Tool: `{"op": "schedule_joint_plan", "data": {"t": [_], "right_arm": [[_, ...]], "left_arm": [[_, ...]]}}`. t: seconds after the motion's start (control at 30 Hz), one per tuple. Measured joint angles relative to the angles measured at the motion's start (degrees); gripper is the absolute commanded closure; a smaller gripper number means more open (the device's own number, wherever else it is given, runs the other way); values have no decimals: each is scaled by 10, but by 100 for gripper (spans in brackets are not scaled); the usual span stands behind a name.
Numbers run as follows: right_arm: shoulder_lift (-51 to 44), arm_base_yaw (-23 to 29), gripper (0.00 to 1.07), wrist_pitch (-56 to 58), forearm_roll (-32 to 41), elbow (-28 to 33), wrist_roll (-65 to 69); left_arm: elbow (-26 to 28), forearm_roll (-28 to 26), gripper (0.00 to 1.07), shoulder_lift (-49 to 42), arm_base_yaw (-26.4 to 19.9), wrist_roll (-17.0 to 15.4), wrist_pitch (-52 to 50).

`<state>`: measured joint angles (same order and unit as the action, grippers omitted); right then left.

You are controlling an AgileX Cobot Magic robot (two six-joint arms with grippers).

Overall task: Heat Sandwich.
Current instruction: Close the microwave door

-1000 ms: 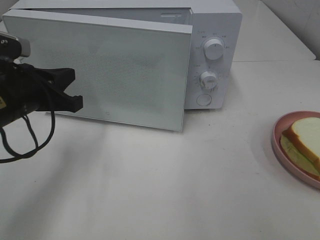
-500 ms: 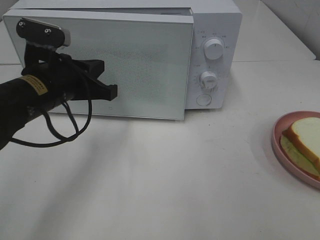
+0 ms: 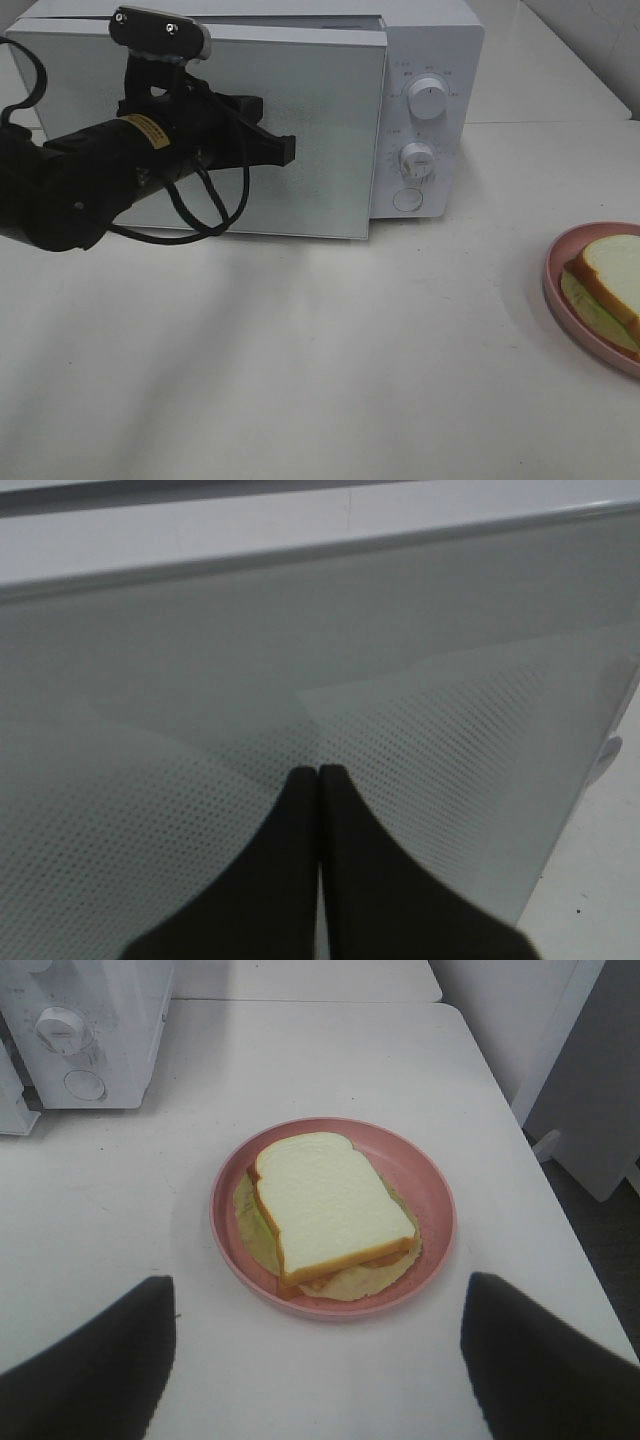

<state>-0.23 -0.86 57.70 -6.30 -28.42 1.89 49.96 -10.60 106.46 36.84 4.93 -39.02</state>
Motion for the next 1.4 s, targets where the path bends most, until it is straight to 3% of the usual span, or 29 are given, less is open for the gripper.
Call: {"op": "schedule_joint_plan", "data": {"t": [0.3,0.8,1.2,1.4], "right_arm": [[0,0,31,0,0,0,0],[0,0,31,0,0,0,0],[0,0,31,0,0,0,0],[0,0,31,0,1,0,0]], "left_arm": [[66,-20,107,42,23,26,34],[142,-24,107,90,36,29,90],[179,-21,107,114,39,30,121],[201,-37,107,123,34,46,146]]}}
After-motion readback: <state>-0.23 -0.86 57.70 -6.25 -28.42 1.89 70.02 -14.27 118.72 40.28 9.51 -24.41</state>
